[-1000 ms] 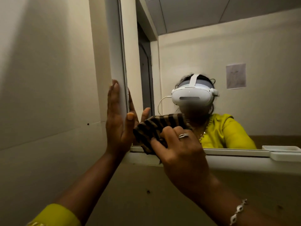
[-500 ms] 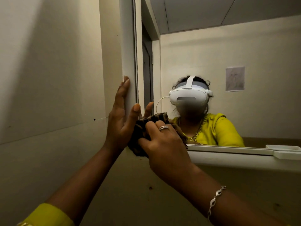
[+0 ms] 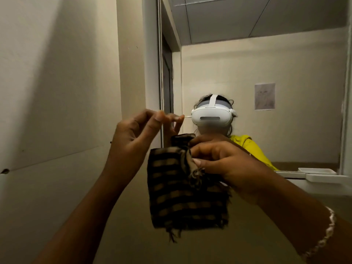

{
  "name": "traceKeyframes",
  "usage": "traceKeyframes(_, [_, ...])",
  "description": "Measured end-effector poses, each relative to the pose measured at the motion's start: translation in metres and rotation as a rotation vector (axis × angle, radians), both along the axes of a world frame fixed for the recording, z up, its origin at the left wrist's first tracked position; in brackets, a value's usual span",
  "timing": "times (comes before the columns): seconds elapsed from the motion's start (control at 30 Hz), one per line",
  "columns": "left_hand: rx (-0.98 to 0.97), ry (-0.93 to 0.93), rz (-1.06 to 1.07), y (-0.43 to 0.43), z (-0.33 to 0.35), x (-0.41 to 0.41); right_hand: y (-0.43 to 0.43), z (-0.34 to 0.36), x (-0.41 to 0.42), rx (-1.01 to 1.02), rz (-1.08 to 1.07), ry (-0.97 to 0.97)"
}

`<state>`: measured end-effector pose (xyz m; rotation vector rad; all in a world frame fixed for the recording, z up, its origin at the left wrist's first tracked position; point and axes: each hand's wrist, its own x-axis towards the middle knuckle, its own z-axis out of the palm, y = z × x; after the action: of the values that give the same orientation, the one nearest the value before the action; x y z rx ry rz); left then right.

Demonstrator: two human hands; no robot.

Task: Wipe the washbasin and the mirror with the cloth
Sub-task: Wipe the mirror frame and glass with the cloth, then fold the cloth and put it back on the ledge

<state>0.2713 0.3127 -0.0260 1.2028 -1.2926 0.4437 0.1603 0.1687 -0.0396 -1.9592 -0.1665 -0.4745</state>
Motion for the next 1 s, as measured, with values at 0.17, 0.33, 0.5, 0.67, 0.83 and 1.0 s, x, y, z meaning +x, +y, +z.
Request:
traceKeyframes(0.17, [0.330,0.142,-0.166,0.006,-0.009,-0.007,-0.012,-0.006,-0.021,0.182,0.046,0.035])
traceKeyframes(0.33, [0.585,0.280,-0.349,0.000,-0.010,-0.017,-0.022,-0.008,-0.041,0.315,-0.010,0.003])
traceKeyframes(0.5, [0.449,0.347,-0.314,-0.009,-0.009,-0.027,-0.022,-0.007,-0.054,0.180,-0.124,-0.022])
traceKeyframes(0.67, [0.442,0.316,-0.359,-0.031,-0.006,-0.053,-0.027,-0.008,-0.079,-0.113,-0.254,-0.039])
traceKeyframes(0.83, [0.489,0.253,-0.382,-0.056,0.000,-0.077,-0.054,-0.005,-0.119,-0.166,-0.401,-0.042])
traceKeyframes(1.0, [0.596,0.197,-0.412,-0.086,0.006,-0.109,-0.082,0.014,-0.179,-0.252,-0.426,0.048])
